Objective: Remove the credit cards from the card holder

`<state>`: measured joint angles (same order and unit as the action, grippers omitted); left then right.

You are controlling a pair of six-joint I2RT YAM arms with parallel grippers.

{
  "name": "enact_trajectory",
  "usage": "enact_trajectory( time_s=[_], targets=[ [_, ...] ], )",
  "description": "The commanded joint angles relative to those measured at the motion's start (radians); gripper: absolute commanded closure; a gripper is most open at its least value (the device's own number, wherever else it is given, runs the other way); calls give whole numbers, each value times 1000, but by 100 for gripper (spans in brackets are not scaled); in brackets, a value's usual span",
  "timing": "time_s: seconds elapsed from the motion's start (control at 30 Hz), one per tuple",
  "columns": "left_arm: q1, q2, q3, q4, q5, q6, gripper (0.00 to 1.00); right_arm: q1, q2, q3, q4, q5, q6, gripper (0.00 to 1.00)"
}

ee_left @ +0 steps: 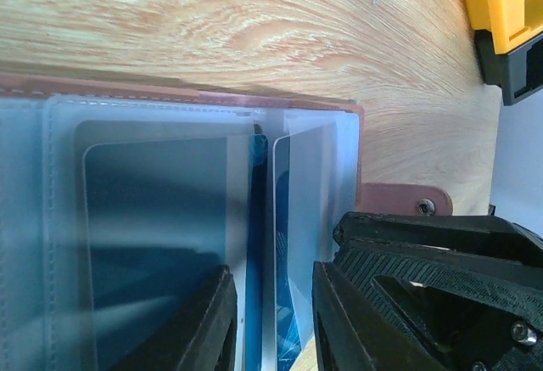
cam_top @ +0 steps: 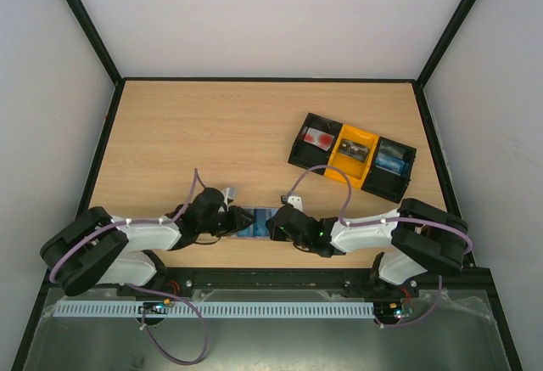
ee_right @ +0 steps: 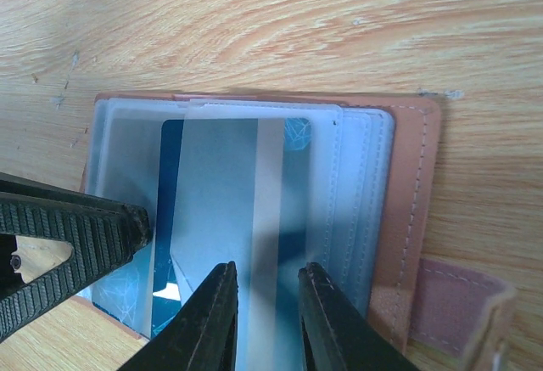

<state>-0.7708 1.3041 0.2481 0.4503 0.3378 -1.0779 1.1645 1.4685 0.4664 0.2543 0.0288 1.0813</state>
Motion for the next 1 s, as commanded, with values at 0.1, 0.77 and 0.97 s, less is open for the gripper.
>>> enact_trajectory(
  time_s=[0.1, 0.77, 0.97],
  targets=[
    [4, 44, 18, 44, 6, 9, 73, -5, 39, -29, -107, -7, 0, 78],
    [5, 44, 26, 35, 18, -5, 97, -5, 44, -38, -92, -10, 3, 78],
    [15, -4, 22, -27, -3, 4, 97, -5, 43, -39, -92, -10, -1, 78]
  ],
)
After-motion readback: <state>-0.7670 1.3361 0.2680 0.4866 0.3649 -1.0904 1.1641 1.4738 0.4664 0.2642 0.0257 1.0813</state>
